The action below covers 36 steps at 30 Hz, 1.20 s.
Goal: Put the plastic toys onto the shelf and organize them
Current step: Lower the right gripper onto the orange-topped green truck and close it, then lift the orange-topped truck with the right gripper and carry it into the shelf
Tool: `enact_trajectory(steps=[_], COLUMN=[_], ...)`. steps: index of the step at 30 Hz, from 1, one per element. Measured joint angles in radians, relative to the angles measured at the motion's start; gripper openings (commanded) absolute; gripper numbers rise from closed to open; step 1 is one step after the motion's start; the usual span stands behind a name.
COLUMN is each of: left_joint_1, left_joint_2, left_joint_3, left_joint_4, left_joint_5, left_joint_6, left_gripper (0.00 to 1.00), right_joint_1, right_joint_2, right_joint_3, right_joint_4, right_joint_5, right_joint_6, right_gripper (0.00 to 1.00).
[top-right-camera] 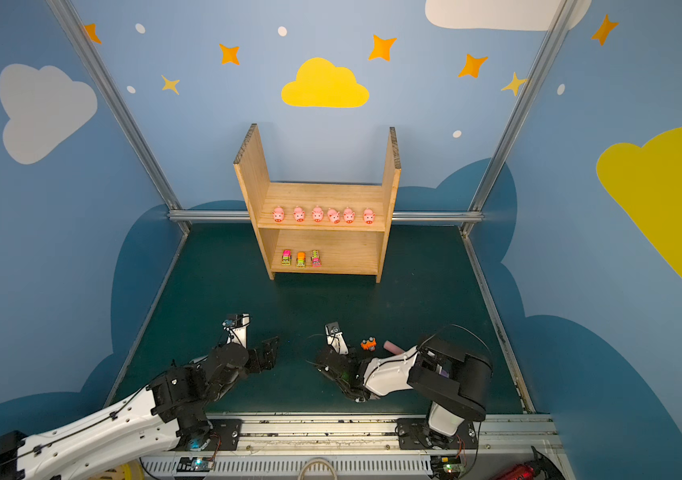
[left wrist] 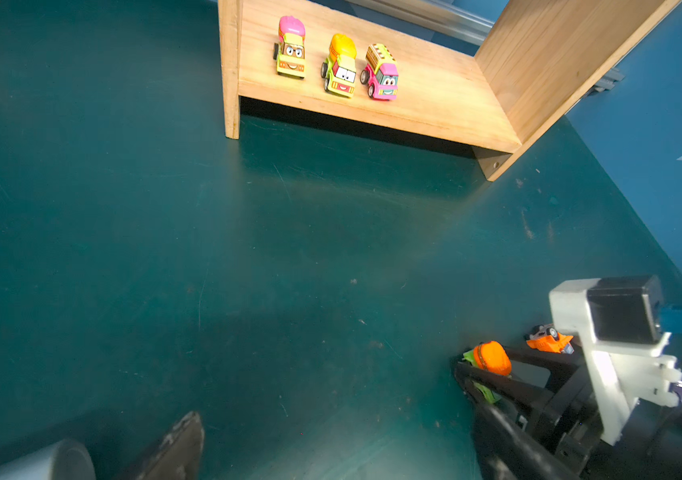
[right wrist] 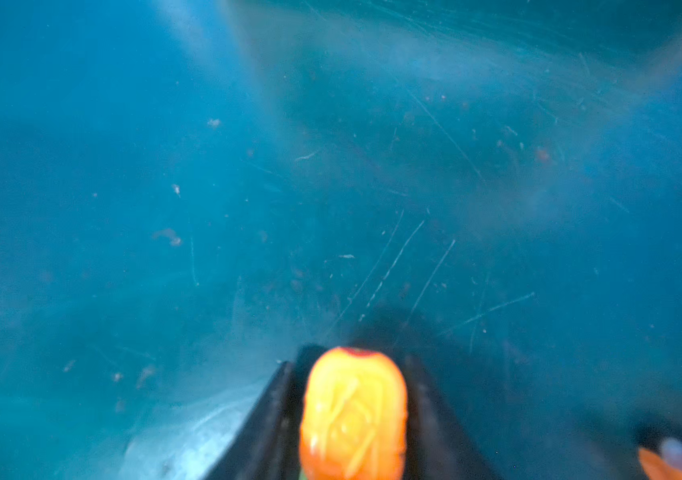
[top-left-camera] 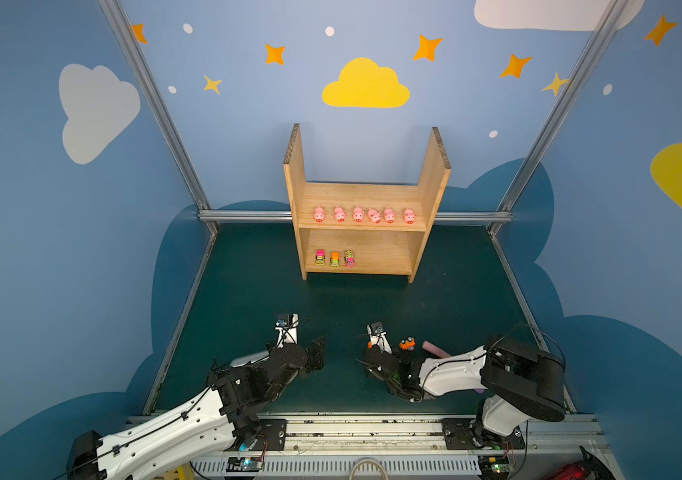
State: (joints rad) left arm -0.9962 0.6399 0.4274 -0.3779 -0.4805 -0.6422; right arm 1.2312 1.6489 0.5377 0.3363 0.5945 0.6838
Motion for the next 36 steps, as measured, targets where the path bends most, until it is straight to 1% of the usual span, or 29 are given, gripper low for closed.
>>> enact_trajectory(steps=[6, 14, 27, 36], left_joint_1=[0.000, 0.000, 0.000, 0.000], left_joint_2=[0.013, -0.007, -0.045, -0.068], left_joint_3=[0.000, 0.001, 0.006, 0.006], left_joint_4=[0.000, -0.016, -0.041, -0.055], left_joint_5=[0.001, -0.006, -0.020, -0.034], left_joint_6=[0.002, 0.000, 0.001, 0.010], left_gripper=[1.00, 1.00, 1.00, 1.00], right_joint_1=[0.009, 0.011, 0.014, -0.015], right_joint_2=[0.002, -0.006, -0.129, -0.187], right_joint_3=[0.001, 0.000, 0.002, 0.040], right_joint_4=[0.008, -0.003, -0.208, -0.257], right_joint_5=[0.014, 0.013, -0.013, -0.032], right_joint_6=[0.018, 0.021, -0.008, -0.058], right_gripper=[0.24, 0.23, 0.24, 0.24])
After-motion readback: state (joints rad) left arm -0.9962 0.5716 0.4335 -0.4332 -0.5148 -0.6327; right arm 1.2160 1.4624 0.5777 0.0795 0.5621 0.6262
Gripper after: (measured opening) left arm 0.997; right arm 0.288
